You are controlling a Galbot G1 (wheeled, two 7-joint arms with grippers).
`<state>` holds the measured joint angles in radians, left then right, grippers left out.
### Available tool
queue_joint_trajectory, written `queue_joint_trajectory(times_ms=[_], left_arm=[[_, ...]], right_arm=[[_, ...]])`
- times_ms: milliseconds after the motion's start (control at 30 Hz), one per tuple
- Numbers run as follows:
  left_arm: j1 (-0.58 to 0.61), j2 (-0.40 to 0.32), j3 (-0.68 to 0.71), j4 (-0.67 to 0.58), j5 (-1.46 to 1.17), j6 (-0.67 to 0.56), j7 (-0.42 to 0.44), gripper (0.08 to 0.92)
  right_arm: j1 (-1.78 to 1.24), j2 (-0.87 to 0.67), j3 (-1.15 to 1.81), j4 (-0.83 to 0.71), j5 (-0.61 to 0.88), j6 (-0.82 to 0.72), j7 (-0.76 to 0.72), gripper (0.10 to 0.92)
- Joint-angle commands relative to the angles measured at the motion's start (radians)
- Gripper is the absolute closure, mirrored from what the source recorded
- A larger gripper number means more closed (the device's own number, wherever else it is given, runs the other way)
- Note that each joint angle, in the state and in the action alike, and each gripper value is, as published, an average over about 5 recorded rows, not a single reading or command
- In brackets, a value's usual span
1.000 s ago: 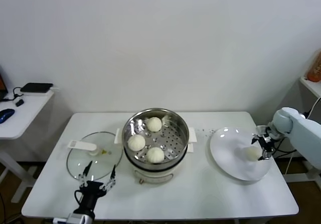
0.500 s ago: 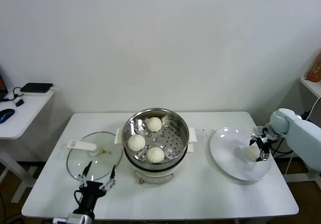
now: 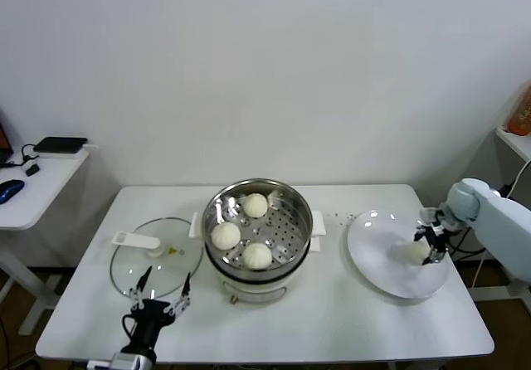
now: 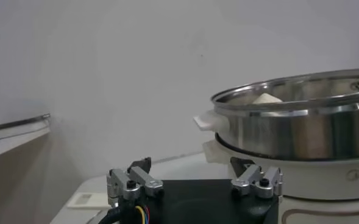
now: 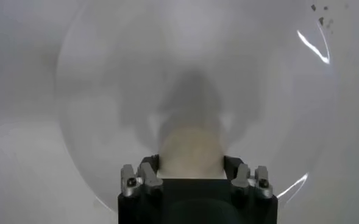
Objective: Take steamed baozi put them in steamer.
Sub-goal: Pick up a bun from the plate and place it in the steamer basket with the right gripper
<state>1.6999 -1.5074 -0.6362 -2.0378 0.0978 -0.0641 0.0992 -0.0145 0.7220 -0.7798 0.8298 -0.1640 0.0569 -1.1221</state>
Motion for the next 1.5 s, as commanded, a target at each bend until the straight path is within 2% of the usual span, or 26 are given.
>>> queue_joint_trajectory(times_ms=[33,367,633,733,1067,1500], left_arm=[[0.001,0.001,-0.001,-0.002,0.0,-0.001,0.0,0.177],[-0.002,-0.003,0.004,-0.003,-0.002,-0.004,-0.001,0.177],[-0.001,-0.005,0.005,-0.004,-0.005,-0.01,-0.002,0.177],[0.0,-0.005,0.005,-0.005,-0.005,-0.01,-0.005,0.177],[0.0,0.0,0.003,-0.013,-0.003,-0.01,-0.016,0.177],[0.004,0.002,-0.004,-0.021,-0.003,-0.013,-0.015,0.177]], right_arm=[[0.109,-0.023,-0.121,0.051,0.13,-0.039,-0.003,0.338],[0.539,-0.002,-0.539,0.229,0.593,-0.204,0.007,0.338],[0.8,0.146,-0.727,0.305,0.948,-0.283,0.04,0.338],[0.845,0.209,-0.759,0.317,1.036,-0.297,0.048,0.337],[0.833,0.383,-0.759,0.352,1.122,-0.332,0.091,0.338],[0.698,0.448,-0.744,0.366,1.069,-0.361,0.145,0.337]])
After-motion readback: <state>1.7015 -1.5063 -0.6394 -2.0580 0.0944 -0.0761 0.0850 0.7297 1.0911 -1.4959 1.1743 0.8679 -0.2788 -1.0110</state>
